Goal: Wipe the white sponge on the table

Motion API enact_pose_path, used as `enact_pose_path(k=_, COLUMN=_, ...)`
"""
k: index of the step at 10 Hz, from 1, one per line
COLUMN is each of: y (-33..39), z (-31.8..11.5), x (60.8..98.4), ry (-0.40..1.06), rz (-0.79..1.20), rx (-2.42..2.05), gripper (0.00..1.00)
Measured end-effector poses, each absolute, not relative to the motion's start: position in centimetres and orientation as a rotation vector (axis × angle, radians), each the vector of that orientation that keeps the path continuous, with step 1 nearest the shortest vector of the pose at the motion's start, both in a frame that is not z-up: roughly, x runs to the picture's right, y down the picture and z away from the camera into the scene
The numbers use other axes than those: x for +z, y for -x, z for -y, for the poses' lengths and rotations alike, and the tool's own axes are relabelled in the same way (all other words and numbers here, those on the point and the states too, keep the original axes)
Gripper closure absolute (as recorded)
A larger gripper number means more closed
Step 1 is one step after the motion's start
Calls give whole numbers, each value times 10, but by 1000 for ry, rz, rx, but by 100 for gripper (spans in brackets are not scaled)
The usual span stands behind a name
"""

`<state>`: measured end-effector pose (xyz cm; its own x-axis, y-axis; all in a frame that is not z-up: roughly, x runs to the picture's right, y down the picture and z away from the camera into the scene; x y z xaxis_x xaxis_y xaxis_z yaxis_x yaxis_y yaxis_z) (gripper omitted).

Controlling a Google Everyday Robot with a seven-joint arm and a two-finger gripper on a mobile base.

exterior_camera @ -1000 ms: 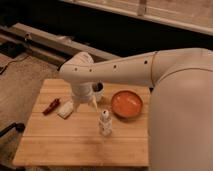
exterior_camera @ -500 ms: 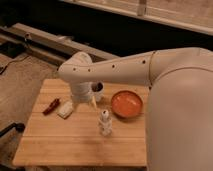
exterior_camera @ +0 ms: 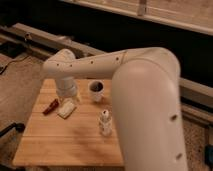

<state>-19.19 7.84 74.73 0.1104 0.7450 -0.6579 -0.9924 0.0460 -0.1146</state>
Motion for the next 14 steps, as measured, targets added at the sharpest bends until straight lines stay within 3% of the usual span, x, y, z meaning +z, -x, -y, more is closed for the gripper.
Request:
enact_pose_path(k=6, y=272, z=-95, x=853, ry=736, rz=-529, rx=1430, gripper=35)
enact_pose_path(k=14, y=258, z=-102, x=886, ry=767, rz=-590, rx=1480, gripper=35)
